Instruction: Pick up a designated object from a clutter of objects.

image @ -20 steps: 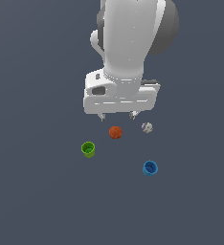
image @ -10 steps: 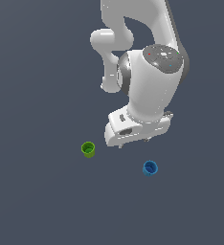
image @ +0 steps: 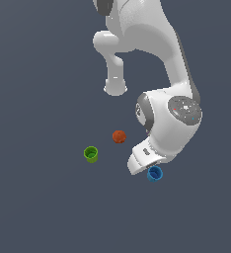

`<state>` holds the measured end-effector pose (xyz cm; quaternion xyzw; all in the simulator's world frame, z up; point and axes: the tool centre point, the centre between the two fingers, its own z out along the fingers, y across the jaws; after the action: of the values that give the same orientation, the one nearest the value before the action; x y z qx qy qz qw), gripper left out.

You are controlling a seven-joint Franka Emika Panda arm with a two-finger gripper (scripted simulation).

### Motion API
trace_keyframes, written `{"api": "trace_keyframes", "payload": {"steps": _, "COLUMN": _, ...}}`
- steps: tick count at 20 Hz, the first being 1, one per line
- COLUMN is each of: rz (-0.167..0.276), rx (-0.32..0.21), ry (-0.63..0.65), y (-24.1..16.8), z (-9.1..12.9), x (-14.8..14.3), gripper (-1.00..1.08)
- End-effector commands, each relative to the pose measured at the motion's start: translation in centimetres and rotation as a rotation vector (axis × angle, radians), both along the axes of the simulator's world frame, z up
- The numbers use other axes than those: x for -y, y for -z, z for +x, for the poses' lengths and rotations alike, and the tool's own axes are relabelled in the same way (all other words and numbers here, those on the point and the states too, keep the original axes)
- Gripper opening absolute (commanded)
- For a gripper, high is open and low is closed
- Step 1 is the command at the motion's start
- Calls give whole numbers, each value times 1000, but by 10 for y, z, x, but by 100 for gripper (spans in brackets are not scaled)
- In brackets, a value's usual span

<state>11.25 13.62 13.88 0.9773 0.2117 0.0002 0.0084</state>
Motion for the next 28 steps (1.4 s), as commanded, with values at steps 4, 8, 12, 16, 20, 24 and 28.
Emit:
{"api": "trace_keyframes", "payload": {"steps": 4, "rz": 10, "rx": -2, "ry": -47, "y": 31, "z": 5, "x": -21, "gripper": 100}}
{"api": "trace_keyframes", "payload": {"steps": 8, "rz": 15, "rx": -4, "ry": -65, "y": 44, "z": 6, "x": -30, "gripper": 100}}
{"api": "trace_keyframes", "payload": {"steps": 12, "rz": 16, "rx": -4, "ry": -70, "y": 48, "z": 6, "x": -32, "gripper": 100}}
{"api": "trace_keyframes", "payload": {"steps": 16, "rz": 16, "rx": -6, "ry": -69, "y": 51, "z": 5, "x": -32, "gripper": 100}}
{"api": "trace_keyframes", "payload": {"steps": 20, "rz": 16, "rx": -5, "ry": -70, "y": 66, "z": 5, "x": -32, "gripper": 100}}
{"api": "trace_keyframes", "payload": {"steps": 24, "rz": 16, "rx": -5, "ry": -71, "y": 88, "z": 4, "x": -32, "gripper": 100}}
{"api": "trace_keyframes", "payload": {"steps": 28, "rz": 16, "rx": -5, "ry": -71, "y": 98, "z": 5, "x": -32, "gripper": 100}}
